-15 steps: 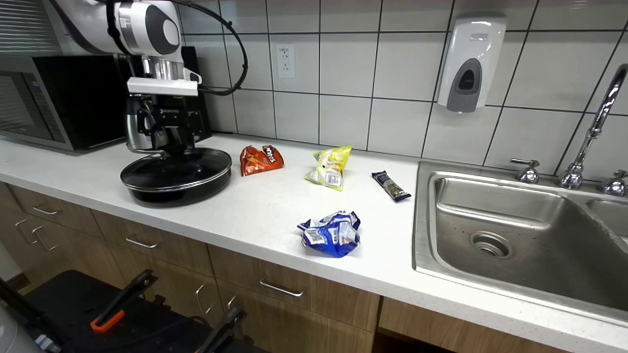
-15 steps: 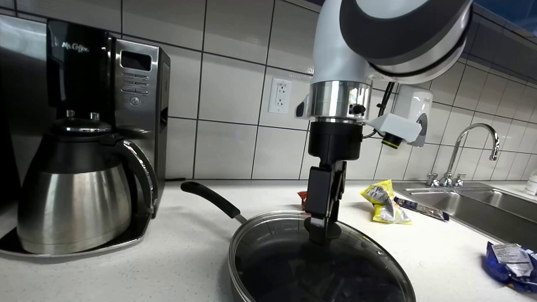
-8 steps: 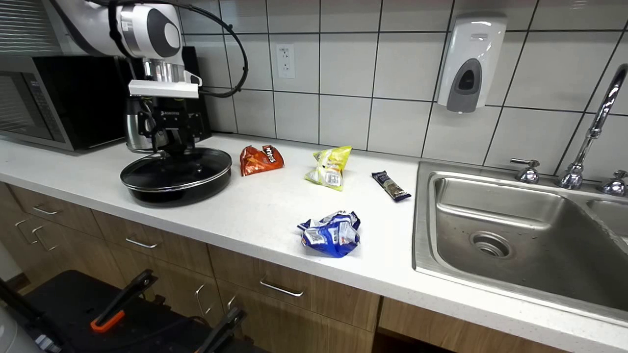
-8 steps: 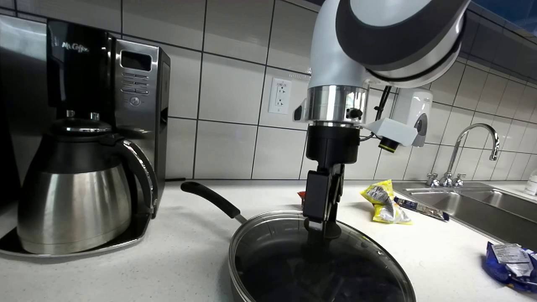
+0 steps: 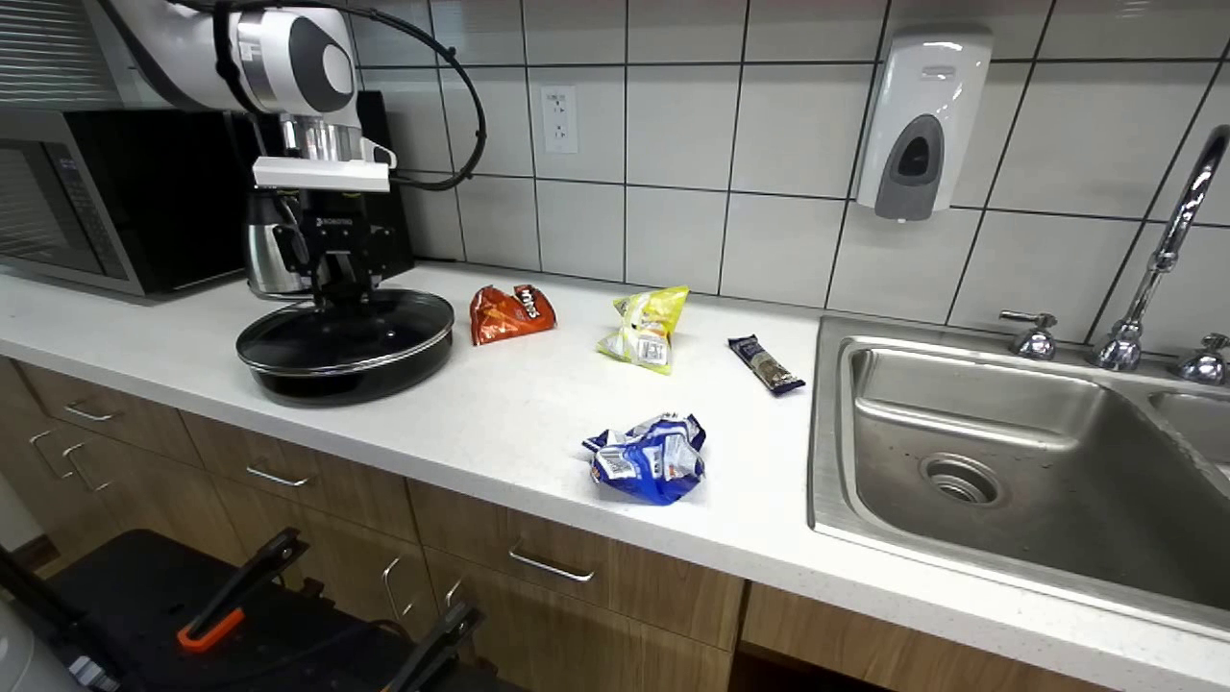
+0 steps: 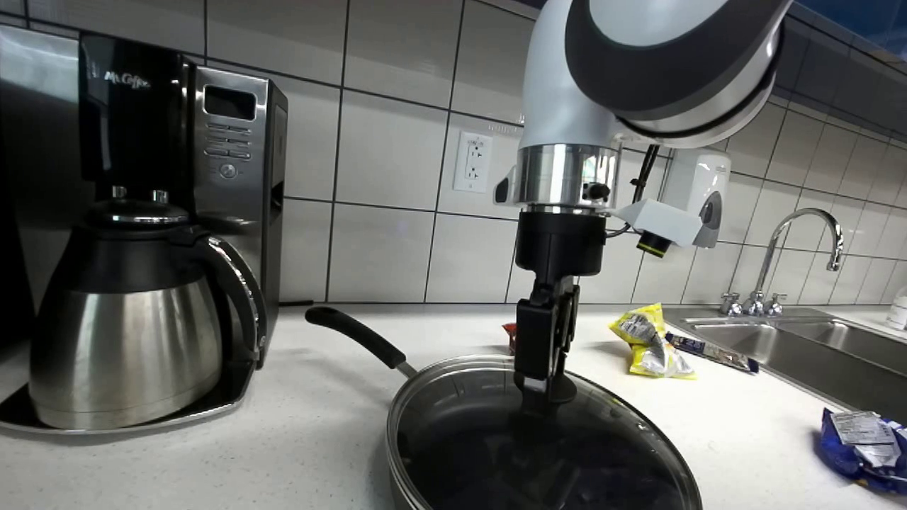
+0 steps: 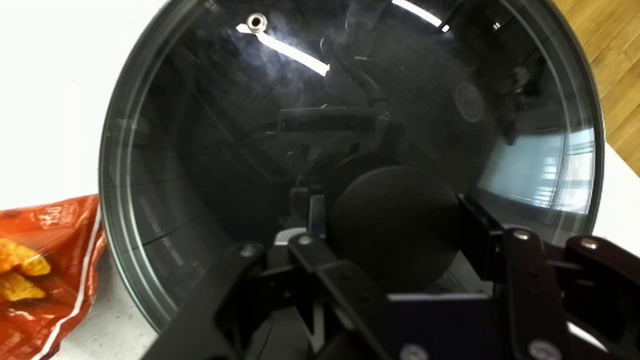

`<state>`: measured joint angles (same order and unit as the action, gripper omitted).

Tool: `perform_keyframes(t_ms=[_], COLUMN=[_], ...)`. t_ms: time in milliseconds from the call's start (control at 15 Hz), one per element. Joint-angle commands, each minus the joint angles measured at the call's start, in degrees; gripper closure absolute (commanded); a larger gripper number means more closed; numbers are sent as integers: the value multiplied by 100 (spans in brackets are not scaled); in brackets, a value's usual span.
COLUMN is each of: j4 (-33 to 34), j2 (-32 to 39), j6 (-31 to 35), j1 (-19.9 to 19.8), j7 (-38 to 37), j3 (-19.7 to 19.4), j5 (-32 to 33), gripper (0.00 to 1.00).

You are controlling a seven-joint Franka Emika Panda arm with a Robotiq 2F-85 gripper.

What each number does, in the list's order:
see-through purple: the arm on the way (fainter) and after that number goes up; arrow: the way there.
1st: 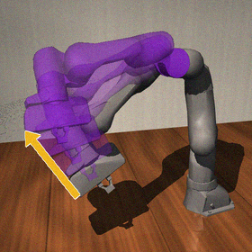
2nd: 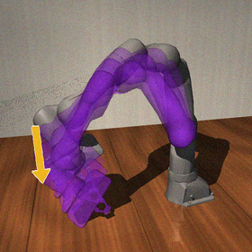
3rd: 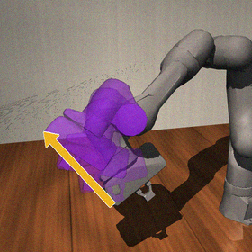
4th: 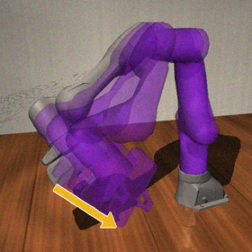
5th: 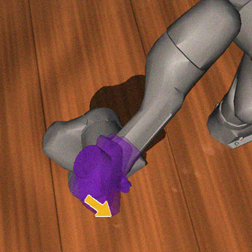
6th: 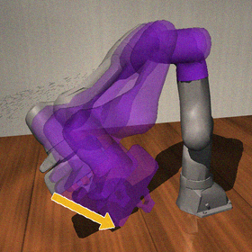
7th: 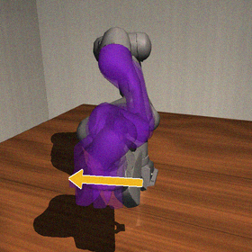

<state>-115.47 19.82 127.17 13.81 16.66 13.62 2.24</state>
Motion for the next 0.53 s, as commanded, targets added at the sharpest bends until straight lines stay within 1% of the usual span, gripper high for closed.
perform_keyframes(t_ms=[0,133,467], j4=[89,73,66], j2=[-89,-164,-343], j6=[-101,-63,-226], j1=[29,29,51], j7=[-197,-177,-140], j3=[2,11,7], j5=[145,151,279], gripper=[61,61,61])
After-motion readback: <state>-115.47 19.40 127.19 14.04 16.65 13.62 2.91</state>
